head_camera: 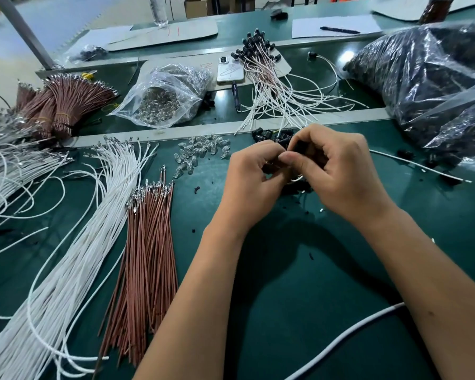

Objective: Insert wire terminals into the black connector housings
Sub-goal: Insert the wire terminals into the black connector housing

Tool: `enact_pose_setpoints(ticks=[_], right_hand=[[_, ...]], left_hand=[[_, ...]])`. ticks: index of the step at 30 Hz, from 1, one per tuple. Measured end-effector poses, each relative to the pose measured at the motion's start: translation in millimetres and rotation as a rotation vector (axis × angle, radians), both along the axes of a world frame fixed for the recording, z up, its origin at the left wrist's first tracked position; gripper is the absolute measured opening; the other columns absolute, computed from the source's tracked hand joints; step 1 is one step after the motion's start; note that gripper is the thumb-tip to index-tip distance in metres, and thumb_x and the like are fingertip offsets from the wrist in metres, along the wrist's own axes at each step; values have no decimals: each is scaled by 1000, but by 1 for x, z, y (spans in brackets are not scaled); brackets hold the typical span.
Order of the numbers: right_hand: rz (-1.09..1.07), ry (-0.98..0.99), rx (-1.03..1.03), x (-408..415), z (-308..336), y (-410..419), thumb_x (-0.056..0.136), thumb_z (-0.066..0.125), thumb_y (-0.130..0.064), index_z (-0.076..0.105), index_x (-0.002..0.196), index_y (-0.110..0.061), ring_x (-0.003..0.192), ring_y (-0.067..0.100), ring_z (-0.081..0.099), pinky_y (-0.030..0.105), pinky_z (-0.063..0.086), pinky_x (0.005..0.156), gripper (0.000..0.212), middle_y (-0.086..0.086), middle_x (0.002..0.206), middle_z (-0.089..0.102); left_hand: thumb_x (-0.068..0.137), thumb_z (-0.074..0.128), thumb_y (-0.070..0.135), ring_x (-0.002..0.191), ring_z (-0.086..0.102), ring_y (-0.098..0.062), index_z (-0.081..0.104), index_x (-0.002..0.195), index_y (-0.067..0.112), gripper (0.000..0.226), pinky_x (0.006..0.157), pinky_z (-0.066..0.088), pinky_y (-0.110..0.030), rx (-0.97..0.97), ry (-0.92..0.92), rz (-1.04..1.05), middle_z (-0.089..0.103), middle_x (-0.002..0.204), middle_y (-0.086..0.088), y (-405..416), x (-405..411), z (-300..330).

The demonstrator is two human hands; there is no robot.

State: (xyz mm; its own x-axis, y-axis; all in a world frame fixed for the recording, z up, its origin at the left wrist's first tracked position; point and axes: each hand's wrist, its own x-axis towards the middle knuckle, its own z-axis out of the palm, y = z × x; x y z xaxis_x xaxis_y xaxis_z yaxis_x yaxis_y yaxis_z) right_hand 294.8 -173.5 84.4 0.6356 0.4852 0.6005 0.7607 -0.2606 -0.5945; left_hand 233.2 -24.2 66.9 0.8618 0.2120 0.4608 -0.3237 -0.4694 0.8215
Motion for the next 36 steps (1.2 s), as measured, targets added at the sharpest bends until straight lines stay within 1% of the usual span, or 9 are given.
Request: enact_pose_setpoints(ticks=[2, 7, 9, 12, 17, 21, 27, 32, 36], right_hand=[[-1, 10, 1, 1, -1, 2, 96, 75, -27, 72, 94, -9, 60, 13, 56, 27, 47, 60, 18, -2, 70, 66], [-4, 110, 3, 2, -2, 2, 102, 61, -39, 68, 112, -13, 65, 11, 54, 21, 43, 63, 29, -1, 75, 63], [-14, 210, -2, 5, -4, 0, 106, 50, -21, 59, 116, -14, 68, 7, 49, 18, 38, 64, 14, -4, 80, 57], [-55, 290, -78, 10, -5, 1, 90, 39, 11, 52, 114, -10, 83, 15, 47, 24, 38, 73, 35, 7, 93, 55], [-46, 202, -119, 12, -6, 8, 81, 34, 21, 60, 106, 0, 91, 23, 54, 21, 43, 80, 42, 8, 96, 60], [19, 206, -88, 12, -9, 10, 91, 35, 16, 65, 102, -2, 76, 22, 64, 35, 54, 73, 37, 3, 88, 65], [-9, 279, 222, 10, -7, 12, 105, 55, -2, 63, 115, 4, 73, 17, 77, 31, 65, 69, 14, 14, 99, 74], [-21, 341, 299, 9, -3, 9, 103, 65, -29, 60, 97, -3, 46, 23, 69, 34, 54, 40, 27, 10, 72, 73], [-33, 298, 271, 9, -3, 7, 94, 75, -36, 64, 76, -19, 38, 8, 53, 18, 40, 45, 28, -5, 50, 62]], left_hand=[[82, 76, -4, 66, 60, -12, 70, 80, 0, 8, 62, 53, -35, -112, 60, -4, 67, 69, -9, -1, -1, -1], [84, 76, -6, 71, 73, -31, 68, 94, -2, 14, 66, 60, -39, -317, 71, 25, 74, 79, -19, 2, 0, 2], [85, 75, -5, 70, 72, -32, 64, 105, 1, 23, 60, 57, -32, -403, 94, 89, 71, 81, -20, 7, 0, 3], [89, 70, -5, 68, 68, -24, 66, 106, 7, 21, 53, 51, -24, -507, 116, 181, 70, 86, -15, 11, 0, 3], [93, 62, -6, 66, 67, -14, 66, 102, 10, 20, 54, 49, -22, -713, 167, 220, 78, 89, -9, 15, 0, 3], [96, 60, -3, 67, 66, -12, 67, 98, 11, 17, 60, 52, -21, -783, 171, 164, 76, 85, -7, 15, -1, 4], [101, 61, 17, 65, 66, -13, 70, 97, 11, 11, 60, 51, -23, -782, 146, 139, 75, 81, -4, 14, 2, 0], [96, 68, 11, 59, 62, -14, 72, 99, 7, 7, 56, 48, -22, -598, 113, 134, 73, 73, -2, 11, 2, -4], [92, 71, 6, 61, 65, -14, 69, 105, 3, 13, 56, 51, -24, -493, 133, 91, 74, 76, -9, 8, 2, -6]])
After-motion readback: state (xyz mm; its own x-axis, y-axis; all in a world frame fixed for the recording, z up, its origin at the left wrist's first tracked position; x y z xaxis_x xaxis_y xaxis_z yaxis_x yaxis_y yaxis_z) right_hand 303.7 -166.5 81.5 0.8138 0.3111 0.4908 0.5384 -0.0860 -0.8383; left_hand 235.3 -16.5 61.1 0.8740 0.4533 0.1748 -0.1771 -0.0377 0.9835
